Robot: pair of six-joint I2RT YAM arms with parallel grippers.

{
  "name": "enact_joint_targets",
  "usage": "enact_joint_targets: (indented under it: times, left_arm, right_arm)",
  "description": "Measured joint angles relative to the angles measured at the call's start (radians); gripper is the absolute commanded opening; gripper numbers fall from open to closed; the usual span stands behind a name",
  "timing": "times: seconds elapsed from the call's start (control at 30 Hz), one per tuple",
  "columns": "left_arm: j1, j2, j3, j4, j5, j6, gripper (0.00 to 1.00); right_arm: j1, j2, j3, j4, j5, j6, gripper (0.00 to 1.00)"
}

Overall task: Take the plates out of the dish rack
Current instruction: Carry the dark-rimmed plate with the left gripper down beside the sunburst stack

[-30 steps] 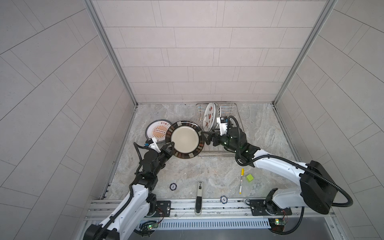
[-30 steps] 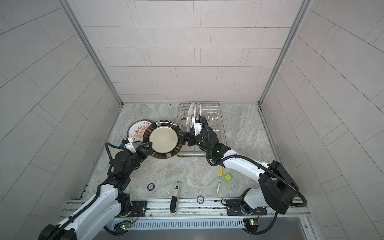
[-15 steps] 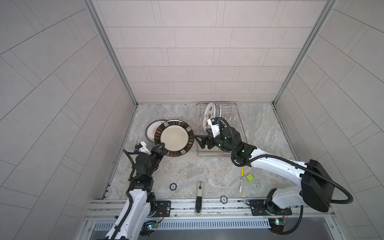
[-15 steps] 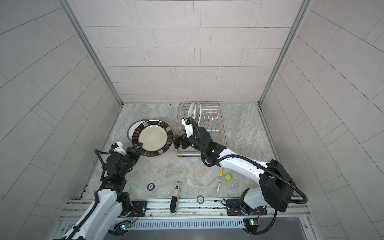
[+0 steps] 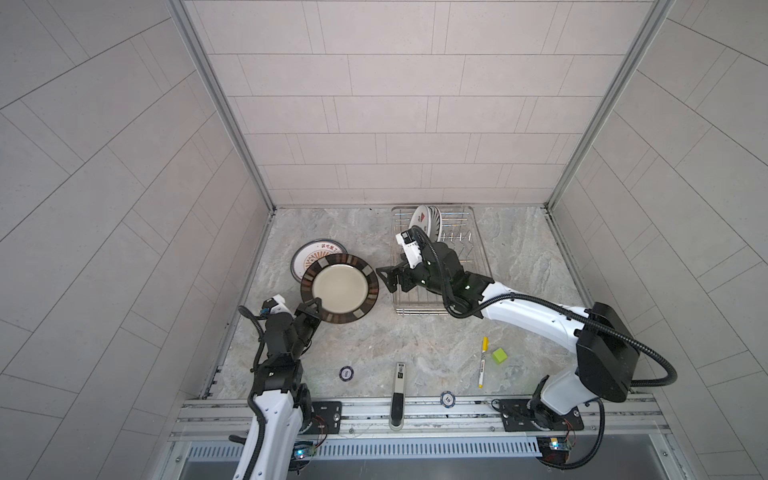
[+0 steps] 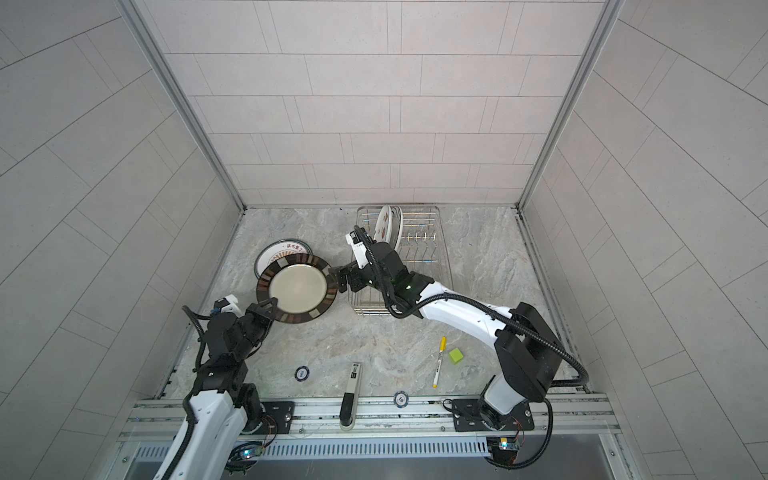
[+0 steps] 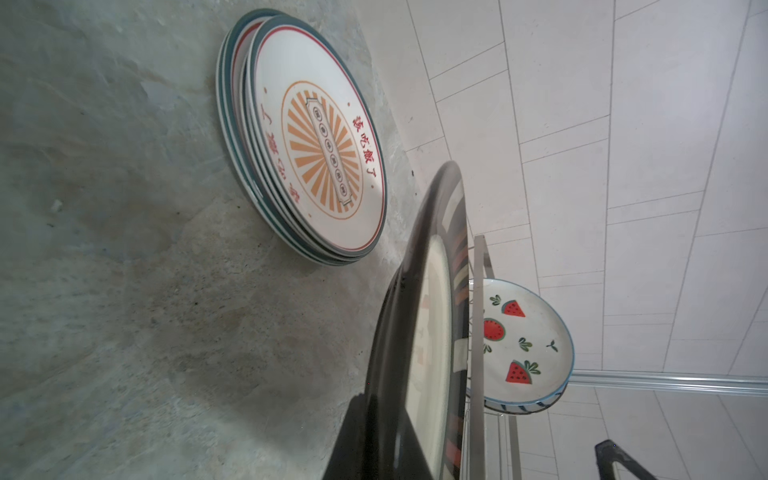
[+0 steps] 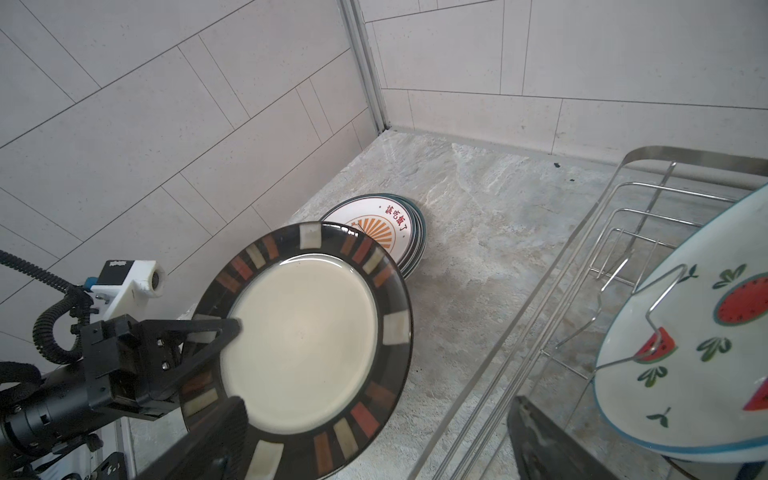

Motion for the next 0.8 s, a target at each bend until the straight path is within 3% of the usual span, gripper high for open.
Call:
enact_joint_targets:
  times: [0.8]
  left_arm:
    - [-0.008,0.021,-0.001,-0.193,0.158,0.105,0.0]
  right_arm:
    - [0.049,0.08,0.153,-0.211,-0.031,-0.104,0.97]
